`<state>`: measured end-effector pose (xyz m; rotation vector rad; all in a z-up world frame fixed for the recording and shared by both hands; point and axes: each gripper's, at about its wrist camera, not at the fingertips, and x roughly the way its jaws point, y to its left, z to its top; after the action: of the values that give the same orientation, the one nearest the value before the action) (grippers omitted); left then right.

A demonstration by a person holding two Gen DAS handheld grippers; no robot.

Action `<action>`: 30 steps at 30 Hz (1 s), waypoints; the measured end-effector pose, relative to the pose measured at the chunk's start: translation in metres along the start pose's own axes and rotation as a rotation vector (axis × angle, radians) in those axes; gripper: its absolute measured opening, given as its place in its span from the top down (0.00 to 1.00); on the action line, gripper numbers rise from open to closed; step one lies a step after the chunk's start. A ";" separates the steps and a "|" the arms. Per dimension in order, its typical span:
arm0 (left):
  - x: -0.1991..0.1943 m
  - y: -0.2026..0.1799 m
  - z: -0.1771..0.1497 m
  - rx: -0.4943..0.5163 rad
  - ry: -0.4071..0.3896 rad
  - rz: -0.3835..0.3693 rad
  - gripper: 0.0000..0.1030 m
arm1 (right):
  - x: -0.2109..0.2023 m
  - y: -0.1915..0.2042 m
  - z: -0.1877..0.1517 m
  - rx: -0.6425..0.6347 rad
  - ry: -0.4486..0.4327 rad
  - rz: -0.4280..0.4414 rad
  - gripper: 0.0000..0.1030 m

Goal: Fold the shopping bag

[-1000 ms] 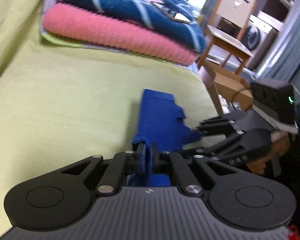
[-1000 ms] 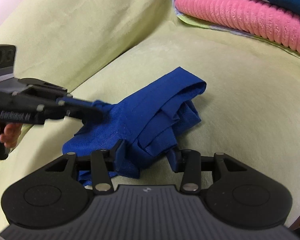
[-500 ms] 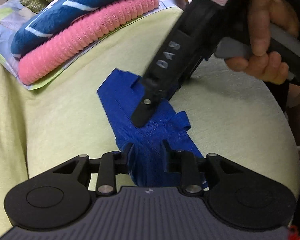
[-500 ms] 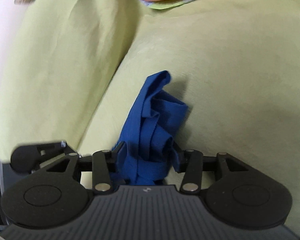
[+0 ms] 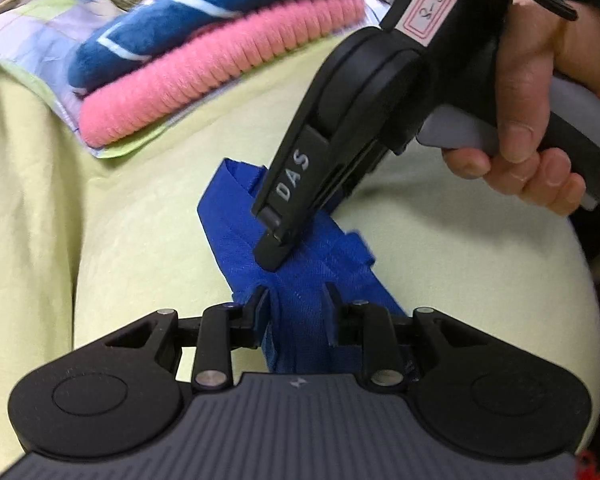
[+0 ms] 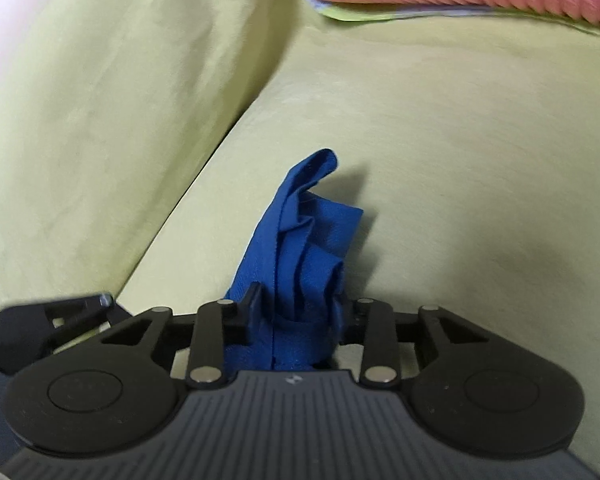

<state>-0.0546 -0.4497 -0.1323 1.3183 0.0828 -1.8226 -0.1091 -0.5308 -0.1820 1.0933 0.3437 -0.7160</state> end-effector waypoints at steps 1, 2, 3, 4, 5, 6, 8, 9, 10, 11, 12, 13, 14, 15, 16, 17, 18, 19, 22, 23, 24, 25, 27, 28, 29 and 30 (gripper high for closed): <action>0.000 -0.004 0.005 -0.011 -0.017 -0.006 0.70 | -0.004 -0.004 0.002 0.007 -0.001 -0.001 0.71; 0.001 -0.008 0.011 -0.018 -0.031 -0.014 0.70 | -0.010 -0.009 0.003 0.018 -0.008 -0.009 0.71; 0.004 -0.014 0.018 -0.012 -0.038 -0.018 0.70 | -0.017 -0.015 0.004 0.030 -0.015 -0.018 0.71; 0.005 -0.020 0.025 0.000 -0.047 -0.016 0.70 | -0.024 -0.021 0.004 0.041 -0.023 -0.027 0.71; 0.006 -0.025 0.031 0.010 -0.057 -0.017 0.70 | -0.031 -0.029 0.006 0.061 -0.031 -0.028 0.72; 0.007 -0.028 0.037 0.015 -0.065 -0.021 0.70 | -0.038 -0.038 0.008 0.082 -0.039 -0.029 0.72; 0.008 -0.033 0.045 0.040 -0.056 -0.021 0.70 | -0.047 -0.042 0.009 0.086 -0.045 -0.036 0.72; 0.010 -0.033 0.047 0.055 -0.047 -0.019 0.70 | -0.046 -0.041 0.009 0.083 -0.042 -0.040 0.72; 0.011 -0.034 0.047 0.065 -0.039 -0.022 0.71 | -0.041 -0.041 0.007 0.076 -0.044 -0.040 0.71; 0.012 -0.034 0.046 0.069 -0.036 -0.032 0.77 | -0.036 -0.040 0.006 0.067 -0.047 -0.038 0.71; 0.012 -0.035 0.046 0.073 -0.032 -0.042 0.82 | -0.034 -0.040 0.006 0.069 -0.050 -0.032 0.69; 0.012 -0.038 0.046 0.078 -0.034 -0.053 0.82 | -0.031 -0.039 0.007 0.061 -0.045 -0.024 0.66; 0.012 -0.042 0.046 0.085 -0.036 -0.074 0.82 | -0.027 -0.038 0.008 0.051 -0.039 -0.015 0.66; 0.015 -0.049 0.046 0.109 -0.034 -0.084 0.70 | -0.023 -0.036 0.010 0.025 -0.035 -0.011 0.66; 0.018 -0.059 0.045 0.146 -0.031 -0.078 0.59 | -0.021 -0.033 0.011 -0.007 -0.033 -0.016 0.67; 0.019 -0.065 0.044 0.172 -0.033 -0.062 0.59 | -0.021 -0.030 0.011 -0.040 -0.032 -0.021 0.67; 0.018 -0.066 0.044 0.161 -0.036 -0.056 0.60 | -0.021 -0.029 0.011 -0.058 -0.029 -0.019 0.68; 0.014 -0.062 0.044 0.118 -0.036 -0.067 0.61 | -0.021 -0.029 0.012 -0.064 -0.023 -0.013 0.69; -0.010 -0.038 0.034 -0.018 -0.060 -0.067 0.56 | -0.019 -0.034 0.017 -0.051 0.000 0.018 0.69; -0.018 -0.027 0.030 -0.076 -0.072 -0.075 0.55 | -0.019 -0.034 0.018 -0.053 0.003 0.022 0.69; -0.025 -0.013 0.024 -0.150 -0.086 -0.092 0.52 | -0.017 -0.032 0.018 -0.064 0.001 0.019 0.69; -0.030 0.000 0.019 -0.218 -0.099 -0.097 0.52 | -0.016 -0.030 0.018 -0.077 -0.002 0.015 0.69; -0.033 0.023 0.012 -0.322 -0.105 -0.053 0.53 | -0.015 -0.028 0.016 -0.085 -0.013 0.010 0.69; -0.033 0.034 0.007 -0.373 -0.101 -0.046 0.53 | -0.016 -0.029 0.015 -0.078 -0.013 0.016 0.68; -0.031 0.045 0.002 -0.430 -0.097 -0.048 0.53 | -0.017 -0.030 0.014 -0.070 -0.013 0.023 0.68; -0.025 0.056 -0.003 -0.493 -0.083 -0.051 0.56 | -0.018 -0.031 0.013 -0.064 -0.012 0.029 0.69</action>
<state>-0.0135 -0.4688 -0.0910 0.8978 0.4922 -1.7492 -0.1445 -0.5441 -0.1872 1.0311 0.3381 -0.6816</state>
